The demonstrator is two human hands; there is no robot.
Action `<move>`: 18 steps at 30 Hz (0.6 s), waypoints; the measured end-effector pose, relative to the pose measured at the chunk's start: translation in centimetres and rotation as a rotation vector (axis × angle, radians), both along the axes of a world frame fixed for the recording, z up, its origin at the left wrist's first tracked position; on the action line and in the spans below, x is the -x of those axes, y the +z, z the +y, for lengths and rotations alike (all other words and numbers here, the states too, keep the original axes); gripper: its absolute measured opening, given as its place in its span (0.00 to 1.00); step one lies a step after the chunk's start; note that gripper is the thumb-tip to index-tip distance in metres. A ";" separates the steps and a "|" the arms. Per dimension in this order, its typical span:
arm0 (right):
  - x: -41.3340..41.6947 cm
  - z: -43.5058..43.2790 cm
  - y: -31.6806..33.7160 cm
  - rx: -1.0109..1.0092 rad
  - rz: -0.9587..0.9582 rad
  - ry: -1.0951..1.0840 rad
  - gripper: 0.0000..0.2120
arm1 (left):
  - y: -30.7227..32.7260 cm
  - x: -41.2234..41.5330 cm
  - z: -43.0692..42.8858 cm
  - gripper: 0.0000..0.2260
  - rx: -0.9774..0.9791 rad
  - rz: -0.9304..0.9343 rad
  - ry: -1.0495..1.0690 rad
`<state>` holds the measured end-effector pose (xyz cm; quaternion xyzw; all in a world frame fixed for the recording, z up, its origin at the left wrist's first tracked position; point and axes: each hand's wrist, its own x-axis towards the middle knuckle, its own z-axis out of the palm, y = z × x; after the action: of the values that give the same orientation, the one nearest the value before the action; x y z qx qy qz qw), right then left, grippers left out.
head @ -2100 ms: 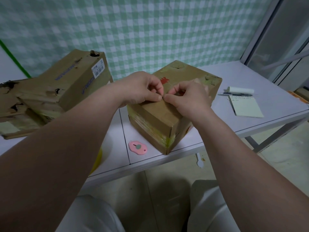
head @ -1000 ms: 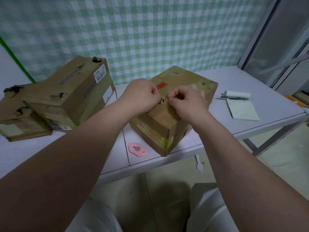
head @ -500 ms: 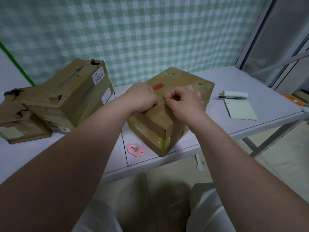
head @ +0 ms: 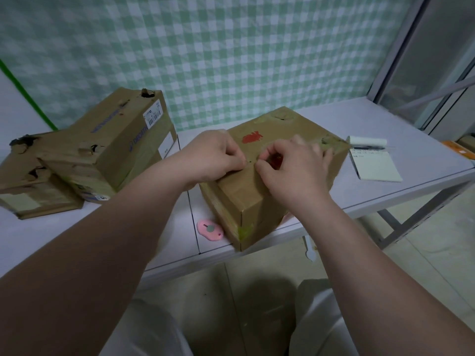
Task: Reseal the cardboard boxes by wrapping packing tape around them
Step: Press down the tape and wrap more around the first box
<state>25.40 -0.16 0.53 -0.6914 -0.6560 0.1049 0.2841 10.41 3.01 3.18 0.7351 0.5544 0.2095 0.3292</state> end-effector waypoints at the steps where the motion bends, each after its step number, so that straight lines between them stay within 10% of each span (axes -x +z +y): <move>1: -0.2 -0.2 0.1 -0.021 -0.014 0.007 0.03 | -0.2 0.2 -0.1 0.07 -0.013 0.003 -0.027; 18: -1.6 1.4 2.3 0.239 0.168 0.537 0.05 | 0.3 2.1 -1.0 0.10 -0.026 -0.093 -0.086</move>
<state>27.02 1.22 2.87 -0.5105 -0.7726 0.3095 0.2161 8.36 1.99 3.51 0.7518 0.5037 0.2362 0.3539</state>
